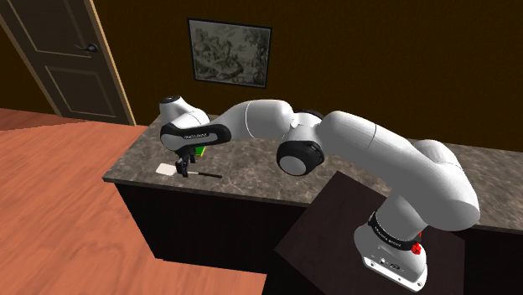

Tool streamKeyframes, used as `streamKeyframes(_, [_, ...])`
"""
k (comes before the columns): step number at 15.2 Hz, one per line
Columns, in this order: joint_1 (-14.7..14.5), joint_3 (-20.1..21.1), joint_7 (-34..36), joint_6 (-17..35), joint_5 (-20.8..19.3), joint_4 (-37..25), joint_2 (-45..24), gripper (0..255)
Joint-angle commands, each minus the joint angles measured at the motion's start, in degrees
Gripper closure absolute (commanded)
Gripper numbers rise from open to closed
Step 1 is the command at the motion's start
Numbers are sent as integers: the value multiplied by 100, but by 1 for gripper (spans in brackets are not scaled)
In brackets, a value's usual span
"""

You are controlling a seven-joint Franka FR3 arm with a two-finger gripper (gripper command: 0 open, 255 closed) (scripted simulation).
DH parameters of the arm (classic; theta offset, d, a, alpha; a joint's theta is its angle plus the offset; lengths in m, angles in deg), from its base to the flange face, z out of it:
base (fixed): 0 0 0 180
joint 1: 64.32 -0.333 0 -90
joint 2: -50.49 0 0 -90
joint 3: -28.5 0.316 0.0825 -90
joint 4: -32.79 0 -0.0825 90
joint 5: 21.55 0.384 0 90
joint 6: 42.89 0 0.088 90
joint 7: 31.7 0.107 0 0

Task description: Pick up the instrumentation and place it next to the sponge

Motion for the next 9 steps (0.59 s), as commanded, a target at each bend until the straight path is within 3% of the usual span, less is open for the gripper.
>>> streamKeyframes(1, [0, 0, 0, 0, 0, 0, 0, 0])
streamKeyframes(9, [-24, -23, -3, -340, -7, 132, 471, 0])
